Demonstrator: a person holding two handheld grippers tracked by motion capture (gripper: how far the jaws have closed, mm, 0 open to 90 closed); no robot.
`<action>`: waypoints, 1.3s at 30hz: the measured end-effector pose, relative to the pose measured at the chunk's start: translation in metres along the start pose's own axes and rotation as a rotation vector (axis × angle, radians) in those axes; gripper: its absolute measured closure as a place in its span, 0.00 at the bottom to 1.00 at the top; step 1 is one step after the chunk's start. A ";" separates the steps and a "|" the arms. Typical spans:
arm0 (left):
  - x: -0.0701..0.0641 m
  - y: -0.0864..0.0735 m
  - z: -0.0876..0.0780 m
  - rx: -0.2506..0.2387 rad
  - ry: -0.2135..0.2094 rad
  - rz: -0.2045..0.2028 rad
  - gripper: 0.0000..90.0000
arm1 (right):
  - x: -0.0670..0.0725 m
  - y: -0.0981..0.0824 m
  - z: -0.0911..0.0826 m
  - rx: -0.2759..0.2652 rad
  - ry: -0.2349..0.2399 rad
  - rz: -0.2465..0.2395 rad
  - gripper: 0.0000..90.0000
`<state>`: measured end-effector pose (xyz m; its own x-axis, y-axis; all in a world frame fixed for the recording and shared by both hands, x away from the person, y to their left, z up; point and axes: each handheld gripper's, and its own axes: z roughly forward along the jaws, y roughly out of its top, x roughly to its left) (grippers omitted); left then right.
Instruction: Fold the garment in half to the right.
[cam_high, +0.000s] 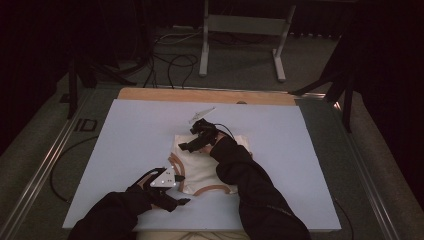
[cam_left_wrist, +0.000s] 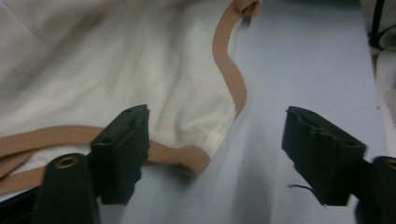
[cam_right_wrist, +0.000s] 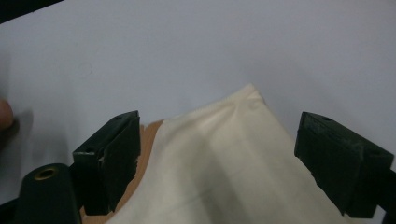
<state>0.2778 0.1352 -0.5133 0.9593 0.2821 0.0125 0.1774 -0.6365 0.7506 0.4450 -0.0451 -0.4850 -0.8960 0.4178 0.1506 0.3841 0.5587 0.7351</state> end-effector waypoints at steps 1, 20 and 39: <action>0.000 -0.001 0.001 0.002 -0.004 0.000 0.29 | 0.000 0.001 0.002 -0.006 0.002 0.003 0.16; 0.002 -0.004 0.008 0.026 -0.003 0.022 0.50 | -0.001 0.021 0.052 0.082 -0.054 -0.030 0.43; 0.003 -0.002 0.013 0.044 0.013 0.056 0.59 | 0.000 0.020 0.068 0.155 -0.134 -0.089 0.58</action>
<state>0.2828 0.1282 -0.5235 0.9650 0.2548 0.0626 0.1335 -0.6821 0.7190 0.4678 0.0150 -0.5154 -0.8941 0.4477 -0.0070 0.3440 0.6967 0.6295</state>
